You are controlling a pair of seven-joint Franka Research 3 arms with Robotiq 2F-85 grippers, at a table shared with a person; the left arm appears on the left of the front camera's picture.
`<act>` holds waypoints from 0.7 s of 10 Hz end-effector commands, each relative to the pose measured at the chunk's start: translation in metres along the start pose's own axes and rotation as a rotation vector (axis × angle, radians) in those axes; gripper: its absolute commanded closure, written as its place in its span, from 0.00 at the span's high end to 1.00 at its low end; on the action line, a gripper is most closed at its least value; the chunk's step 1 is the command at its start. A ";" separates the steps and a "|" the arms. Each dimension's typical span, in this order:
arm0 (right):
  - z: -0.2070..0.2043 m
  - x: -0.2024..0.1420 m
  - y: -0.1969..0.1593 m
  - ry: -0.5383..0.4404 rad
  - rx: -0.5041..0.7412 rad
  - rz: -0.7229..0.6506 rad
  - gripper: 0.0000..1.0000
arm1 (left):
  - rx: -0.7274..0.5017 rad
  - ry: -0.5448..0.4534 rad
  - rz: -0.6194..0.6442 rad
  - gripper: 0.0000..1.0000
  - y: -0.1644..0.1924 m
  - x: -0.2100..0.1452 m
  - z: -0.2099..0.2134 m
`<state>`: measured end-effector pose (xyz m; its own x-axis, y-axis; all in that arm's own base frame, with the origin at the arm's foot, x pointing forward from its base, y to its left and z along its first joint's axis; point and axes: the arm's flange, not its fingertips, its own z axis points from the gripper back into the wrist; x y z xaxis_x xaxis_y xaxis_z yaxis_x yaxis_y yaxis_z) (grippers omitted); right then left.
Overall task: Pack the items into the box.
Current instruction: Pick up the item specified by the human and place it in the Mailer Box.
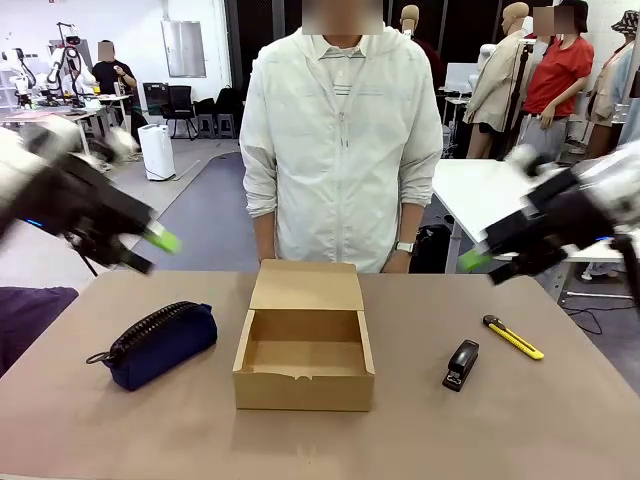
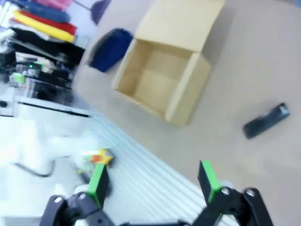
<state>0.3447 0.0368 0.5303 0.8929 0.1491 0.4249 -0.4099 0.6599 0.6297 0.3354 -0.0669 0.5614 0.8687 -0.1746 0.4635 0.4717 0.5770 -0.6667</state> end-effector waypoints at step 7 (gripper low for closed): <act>0.125 -0.152 -0.200 -0.726 0.259 -0.664 1.00 | -0.347 -0.422 0.449 1.00 0.169 -0.122 0.171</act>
<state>0.2561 -0.2573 0.4221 0.6764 -0.7295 0.1014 0.0304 0.1652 0.9858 0.2774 0.2164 0.4603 0.8626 0.4722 0.1814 0.1132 0.1694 -0.9790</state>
